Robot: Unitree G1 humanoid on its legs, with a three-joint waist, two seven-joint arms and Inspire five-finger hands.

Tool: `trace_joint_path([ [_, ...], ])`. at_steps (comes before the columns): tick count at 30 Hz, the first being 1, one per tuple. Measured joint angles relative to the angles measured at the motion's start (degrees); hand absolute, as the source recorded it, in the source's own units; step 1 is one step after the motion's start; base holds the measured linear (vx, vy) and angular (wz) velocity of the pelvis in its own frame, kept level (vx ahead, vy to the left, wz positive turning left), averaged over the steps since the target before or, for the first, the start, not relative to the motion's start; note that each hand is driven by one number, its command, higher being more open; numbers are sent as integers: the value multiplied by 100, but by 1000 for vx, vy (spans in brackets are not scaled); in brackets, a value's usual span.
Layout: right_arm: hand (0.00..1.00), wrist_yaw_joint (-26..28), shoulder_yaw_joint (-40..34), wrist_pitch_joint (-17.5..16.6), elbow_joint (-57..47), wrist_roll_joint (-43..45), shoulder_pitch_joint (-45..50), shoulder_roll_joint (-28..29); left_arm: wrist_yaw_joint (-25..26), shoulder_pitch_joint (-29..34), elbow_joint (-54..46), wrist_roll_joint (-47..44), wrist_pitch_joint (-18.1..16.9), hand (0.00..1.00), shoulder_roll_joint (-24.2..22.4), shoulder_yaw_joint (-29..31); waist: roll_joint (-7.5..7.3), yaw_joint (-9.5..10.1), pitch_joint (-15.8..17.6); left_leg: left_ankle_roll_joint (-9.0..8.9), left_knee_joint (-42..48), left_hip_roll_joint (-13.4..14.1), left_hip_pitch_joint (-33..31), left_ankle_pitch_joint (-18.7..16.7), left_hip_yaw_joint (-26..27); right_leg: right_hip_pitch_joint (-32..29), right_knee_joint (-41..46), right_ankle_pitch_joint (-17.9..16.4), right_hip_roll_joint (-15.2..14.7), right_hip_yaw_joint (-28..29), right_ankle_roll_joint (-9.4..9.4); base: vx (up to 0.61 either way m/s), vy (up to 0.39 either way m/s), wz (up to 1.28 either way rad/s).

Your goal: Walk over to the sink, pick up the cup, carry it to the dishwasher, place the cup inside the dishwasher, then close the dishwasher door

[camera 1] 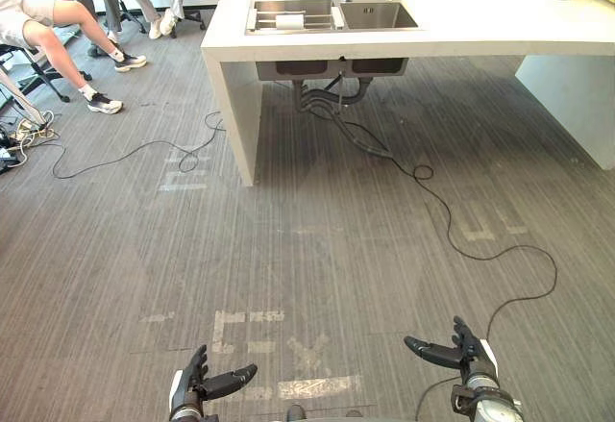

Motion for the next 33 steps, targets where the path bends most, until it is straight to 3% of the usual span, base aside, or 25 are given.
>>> trace_joint_path([
  [4, 100, -13, -5, 6, 119, -1, -91, -20, 1, 14, -25, 2, 0, 100, -1, -1, 5, 9, 56, 37, 53, 8, 15, -128, 136, -60, 98, -36, 7, 149, 25, 9, 4, -22],
  [6, 100, -16, -14, 28, 211, -2, -202, -51, 1, 0, -80, 2, -1, 100, -8, -12, 7, 8, 216, 75, 309, 5, 9, -333, 204, -176, 531, -291, -31, 195, 100, 25, 18, -17],
  [7, 100, -14, -19, 29, 211, -4, -176, -93, 1, 29, -161, 2, 0, 100, -39, -17, 9, 11, 314, 120, 604, -18, 0, -551, 248, -337, 1151, -605, -112, 109, 265, 38, 19, -10],
  [9, 100, -12, -25, 87, 216, -4, -160, -169, 2, 42, -172, 2, 0, 100, -63, -59, 73, 11, 370, 179, 861, -16, 0, -777, 263, -659, 2110, -804, -230, -208, 488, 37, 32, -6],
  [11, 100, -20, -18, 97, 213, -3, -167, -198, 7, 18, -187, 2, -7, 100, -45, -133, 115, -3, 404, 296, 924, -24, 70, -887, 204, -1133, 3239, -814, -394, -517, 503, 81, 50, 13],
  [12, 100, -31, 6, 104, 212, -11, -156, -182, 8, 0, -183, 6, -2, 100, -38, -146, 116, -24, 418, 354, 945, -43, 170, -916, 132, -1348, 3693, -956, -542, -728, 358, 170, 40, 22],
  [13, 100, -28, 27, 118, 195, -21, -159, -145, 27, 2, -184, 6, -2, 100, -38, -163, 150, -29, 435, 344, 945, -40, 249, -977, 95, -1466, 3771, -1082, -644, -867, 333, 197, 28, 21],
  [17, 100, -94, 285, 117, 89, -150, -249, -32, 166, -154, -186, 7, -1, 100, -39, -143, 184, -40, 573, 211, 956, 169, 417, -1106, -48, -1812, 2976, -1097, -597, -1185, 275, 237, -33, 18],
  [19, 100, -114, 377, 120, 75, -298, -331, 21, 264, -234, -201, 7, -1, 100, -34, -133, 250, -29, 623, 54, 931, 294, 485, -1197, -67, -1993, 2336, -816, -424, -1215, 217, 304, -94, 13],
  [21, 100, -176, 440, 119, -37, -305, -280, 34, 329, -244, -210, 15, -1, 100, -49, -132, 153, -131, 579, -201, 940, 279, 714, -1438, -234, -2058, 2284, -295, -474, -1156, -120, 462, -224, 40],
  [22, 100, -208, 460, 124, -36, -307, -271, 37, 334, -241, -214, 17, -2, 100, -55, -131, 156, -172, 567, -264, 993, 307, 768, -1534, -286, -2028, 2368, -110, -482, -1176, -148, 418, -231, 50],
  [23, 100, -249, 461, 133, -28, -325, -269, 31, 335, -264, -193, 23, 5, 100, -107, -132, 270, -189, 526, -352, 1240, 467, 729, -1705, -344, -1980, 2446, -186, -408, -1261, -207, 353, -205, 24],
  [24, 100, -289, 477, 138, -26, -341, -292, 78, 338, -293, -211, 39, -1, 100, -164, -132, 367, -142, 474, -547, 2022, 688, 387, -1844, -338, -1808, 2246, -303, -214, -1320, -255, 436, -285, 19],
  [26, 100, -345, 604, 138, -31, -339, -375, 172, 335, -362, -254, 65, 1, 100, -192, -159, 438, -141, 544, -640, 4033, 1088, -438, -1788, -350, -1170, 1558, -187, 114, -1503, -407, 487, -333, 22],
  [27, 100, -359, 794, 133, -31, -293, -379, 196, 327, -372, -341, 66, 8, 100, -214, -176, 439, -103, 577, -656, 5532, 1426, -911, -1775, -278, -546, 1089, -152, 376, -1566, -572, 458, -298, 15],
  [29, 100, -405, 898, 110, -32, -278, -463, 183, 321, -424, -468, 60, 12, 100, -238, -279, 396, 33, 630, -550, 6479, 1698, -1324, -1826, -3, 4, 771, -230, 504, -1491, -722, 435, -254, -8],
  [31, 100, -484, 890, 108, -32, -261, -637, 179, 324, -561, -635, 56, 14, 100, -335, -285, 378, 141, 683, -468, 6545, 1677, -1823, -1879, 156, 291, 552, -280, 487, -1388, -799, 358, -129, -22],
  [33, 100, -517, 892, 110, -32, -237, -820, 182, 328, -624, -949, 52, 8, 100, -378, -308, 332, 239, 760, -430, 5758, 1438, -2241, -1912, 258, 527, 314, -291, 400, -1240, -806, 402, -2, -34],
])
